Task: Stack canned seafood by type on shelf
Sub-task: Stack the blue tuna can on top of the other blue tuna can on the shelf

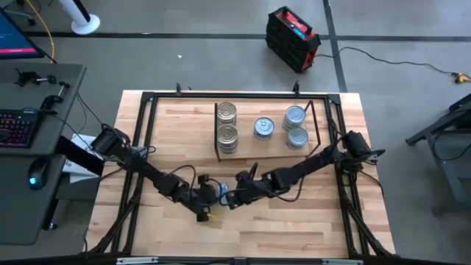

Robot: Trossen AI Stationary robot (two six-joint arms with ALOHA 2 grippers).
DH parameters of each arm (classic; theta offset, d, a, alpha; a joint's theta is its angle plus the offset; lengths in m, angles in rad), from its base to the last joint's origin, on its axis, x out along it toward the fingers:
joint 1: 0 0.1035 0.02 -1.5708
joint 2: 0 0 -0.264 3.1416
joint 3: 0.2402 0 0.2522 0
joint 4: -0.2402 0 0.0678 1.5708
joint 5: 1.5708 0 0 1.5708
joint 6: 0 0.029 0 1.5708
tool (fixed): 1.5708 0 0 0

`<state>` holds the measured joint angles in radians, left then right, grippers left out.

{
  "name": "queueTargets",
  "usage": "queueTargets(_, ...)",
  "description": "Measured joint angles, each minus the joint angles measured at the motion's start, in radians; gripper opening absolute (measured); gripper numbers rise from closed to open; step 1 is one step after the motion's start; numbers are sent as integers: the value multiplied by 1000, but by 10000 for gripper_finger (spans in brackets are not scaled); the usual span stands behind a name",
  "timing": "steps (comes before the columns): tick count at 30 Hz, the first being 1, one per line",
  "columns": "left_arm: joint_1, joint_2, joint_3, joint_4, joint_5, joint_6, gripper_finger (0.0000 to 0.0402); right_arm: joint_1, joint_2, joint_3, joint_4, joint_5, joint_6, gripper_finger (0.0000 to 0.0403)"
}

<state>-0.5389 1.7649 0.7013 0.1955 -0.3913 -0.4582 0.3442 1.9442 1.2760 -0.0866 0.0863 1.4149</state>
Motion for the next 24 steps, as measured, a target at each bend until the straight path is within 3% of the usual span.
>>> queueTargets(8, -18, -2, -1, -7, 13, -25, 0, 0, -41, 2, -8, 11, -49, 0)
queueTargets(12, -31, -67, -1, -124, 17, -59, 0, 0, -103, 28, -22, 41, -140, 0)
queueTargets(17, -51, -237, -4, -347, 11, -84, 0, -8, -68, 315, -345, 71, -351, 0)
queueTargets(24, -74, -564, -100, -516, -25, -257, 0, -30, 146, 725, -754, 88, -534, 4)
